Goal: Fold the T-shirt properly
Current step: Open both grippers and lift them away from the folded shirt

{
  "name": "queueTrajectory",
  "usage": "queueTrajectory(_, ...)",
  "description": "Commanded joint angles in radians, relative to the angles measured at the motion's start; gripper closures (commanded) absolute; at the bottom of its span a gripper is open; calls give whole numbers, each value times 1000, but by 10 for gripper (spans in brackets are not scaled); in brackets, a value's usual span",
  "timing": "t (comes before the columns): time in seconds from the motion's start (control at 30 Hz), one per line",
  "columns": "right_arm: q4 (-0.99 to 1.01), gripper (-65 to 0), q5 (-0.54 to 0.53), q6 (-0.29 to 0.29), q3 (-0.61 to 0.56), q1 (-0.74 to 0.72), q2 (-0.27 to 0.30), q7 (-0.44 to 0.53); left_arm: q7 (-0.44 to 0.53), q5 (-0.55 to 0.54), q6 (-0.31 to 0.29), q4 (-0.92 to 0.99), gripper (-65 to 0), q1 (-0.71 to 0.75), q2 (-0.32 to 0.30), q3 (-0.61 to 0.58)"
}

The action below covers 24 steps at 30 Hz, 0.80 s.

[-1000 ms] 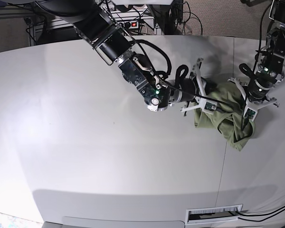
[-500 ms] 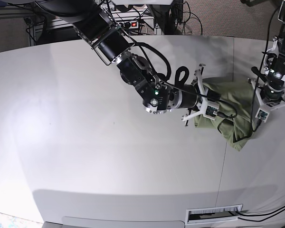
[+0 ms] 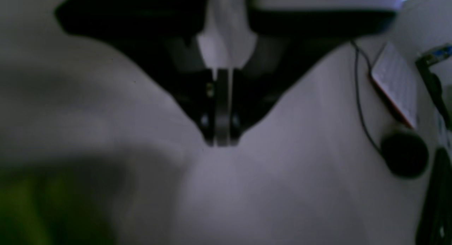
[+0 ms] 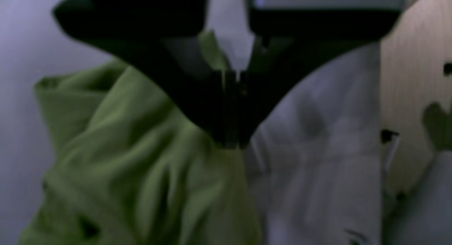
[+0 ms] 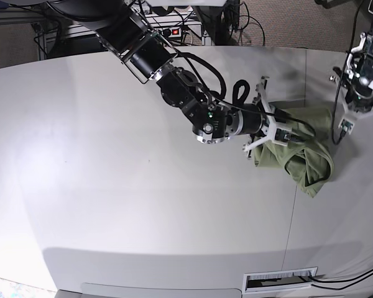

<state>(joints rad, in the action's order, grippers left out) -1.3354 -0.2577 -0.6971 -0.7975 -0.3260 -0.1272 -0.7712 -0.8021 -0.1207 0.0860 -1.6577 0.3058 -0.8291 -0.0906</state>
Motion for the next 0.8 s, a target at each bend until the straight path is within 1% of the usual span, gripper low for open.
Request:
queueTrajectory(0.0, -19, 0, -14, -1, 17, -23, -14, 4, 5, 21, 33, -14, 0, 10, -25, 11)
queueTrajectory(0.07, -23, 0, -14, 2, 47, -23, -14, -39, 9, 38, 55, -14, 0, 39, -24, 11)
queueTrajectory(0.17, -56, 0, -14, 3, 112, -23, -9, -94, 30, 38, 59, -15, 0, 73, -24, 11)
queueTrajectory(0.23, -100, 0, -12, 3, 166, -19, -8, -148, 55, 31, 98, -24, 0, 89, -24, 11)
queueTrajectory(0.27, -130, 0, -9, 3, 195, -14, -8, -181, 63, 26, 107, -35, 0, 95, -24, 11)
queueTrajectory(0.33, -195, 0, 18, 2, 254, 2, -8, -231, 69, -15, 109, -67, 0, 96, -24, 11)
queueTrajectory(0.4, -241, 0, 57, 3, 306, 23, 0, -247, 71, -67, 108, -113, 0, 96, -24, 15)
queueTrajectory(0.47, -259, 0, 56, 3, 341, 47, 25, -246, 69, -123, 108, -165, 0, 97, -24, 25)
queueTrajectory(0.57, -284, 0, 57, 5, 364, 92, 72, -249, 71, -169, 105, -245, 0, 116, -24, 63)
queueTrajectory(0.7, -356, 0, 56, 6, 367, 150, 142, -248, 69, -227, 104, -350, 0, 195, -19, 175)
queueTrajectory(0.77, -386, 0, 55, 6, 367, 175, 164, -248, 69, -253, 97, -398, 0, 256, -19, 239)
